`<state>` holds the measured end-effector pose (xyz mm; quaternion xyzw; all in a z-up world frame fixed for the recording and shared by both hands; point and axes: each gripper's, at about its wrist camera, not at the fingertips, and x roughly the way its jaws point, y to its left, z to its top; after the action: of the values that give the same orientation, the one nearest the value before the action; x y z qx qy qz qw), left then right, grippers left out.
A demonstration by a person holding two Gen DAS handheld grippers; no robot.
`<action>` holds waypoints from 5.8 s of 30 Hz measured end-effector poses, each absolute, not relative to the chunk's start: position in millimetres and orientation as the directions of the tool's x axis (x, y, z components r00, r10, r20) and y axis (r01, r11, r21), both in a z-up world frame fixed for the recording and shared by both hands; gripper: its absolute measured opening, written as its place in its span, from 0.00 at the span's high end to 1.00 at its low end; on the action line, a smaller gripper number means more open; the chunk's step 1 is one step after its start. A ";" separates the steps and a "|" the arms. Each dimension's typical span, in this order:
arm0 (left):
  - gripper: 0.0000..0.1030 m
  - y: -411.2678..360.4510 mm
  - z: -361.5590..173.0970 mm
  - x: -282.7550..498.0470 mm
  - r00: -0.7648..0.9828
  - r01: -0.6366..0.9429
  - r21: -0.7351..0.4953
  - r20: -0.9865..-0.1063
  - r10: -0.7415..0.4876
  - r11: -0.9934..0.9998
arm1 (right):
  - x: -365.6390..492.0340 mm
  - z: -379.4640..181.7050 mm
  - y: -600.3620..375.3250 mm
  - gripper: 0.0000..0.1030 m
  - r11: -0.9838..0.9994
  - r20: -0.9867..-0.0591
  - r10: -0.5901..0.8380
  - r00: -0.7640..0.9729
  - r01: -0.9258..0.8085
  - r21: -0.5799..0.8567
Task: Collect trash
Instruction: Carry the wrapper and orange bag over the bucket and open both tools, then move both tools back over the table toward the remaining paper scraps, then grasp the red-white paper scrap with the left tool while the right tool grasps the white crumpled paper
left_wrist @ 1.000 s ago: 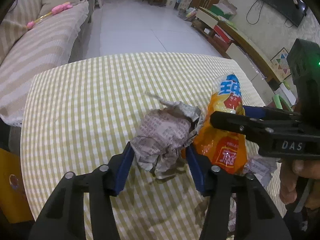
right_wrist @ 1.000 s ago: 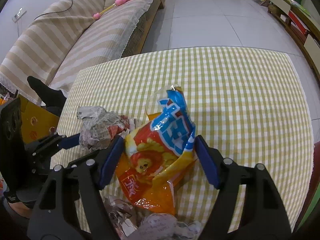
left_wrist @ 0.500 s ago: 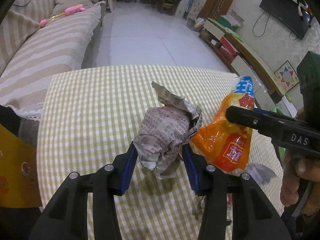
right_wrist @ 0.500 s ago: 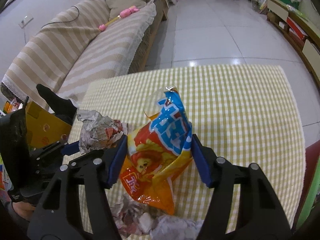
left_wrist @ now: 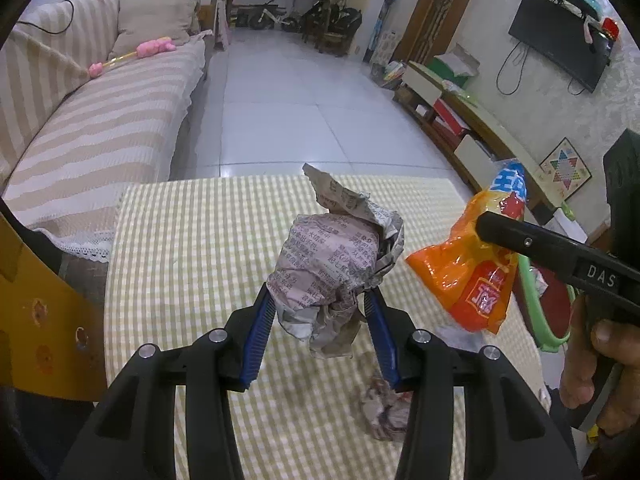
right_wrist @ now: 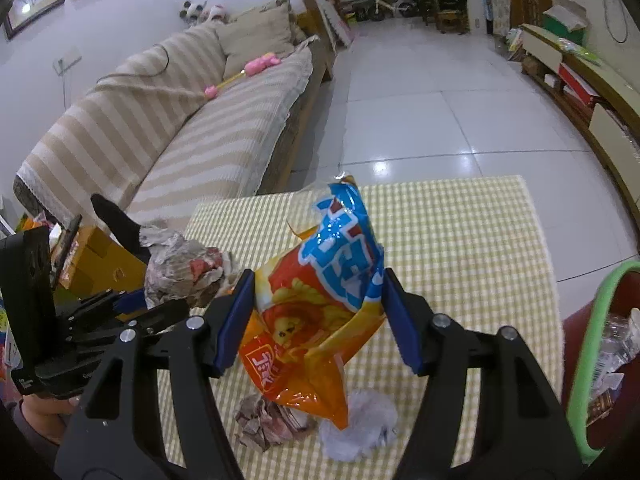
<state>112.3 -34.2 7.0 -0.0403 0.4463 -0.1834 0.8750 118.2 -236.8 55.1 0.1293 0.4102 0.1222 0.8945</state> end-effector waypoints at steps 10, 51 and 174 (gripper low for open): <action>0.58 -72.1 38.8 93.3 0.552 0.333 -0.223 -0.741 -0.381 0.916 | 87.5 85.3 -276.5 0.41 0.927 -0.645 0.319 0.694 -0.088 0.363; 0.57 -374.7 58.2 53.5 0.331 0.662 -0.287 -0.716 -0.614 0.692 | -39.1 61.4 -552.0 0.40 0.886 -0.695 -0.026 0.719 0.339 0.318; 0.64 -97.3 -71.4 20.8 0.459 0.289 -0.220 -0.822 -0.336 0.932 | 57.1 -25.2 -248.0 0.57 0.963 -0.821 0.268 0.504 -0.116 0.244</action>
<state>20.8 -97.3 -71.4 -0.0243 0.4869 -0.1831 0.8537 57.1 -248.0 -25.2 0.0787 0.4857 0.1112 0.8635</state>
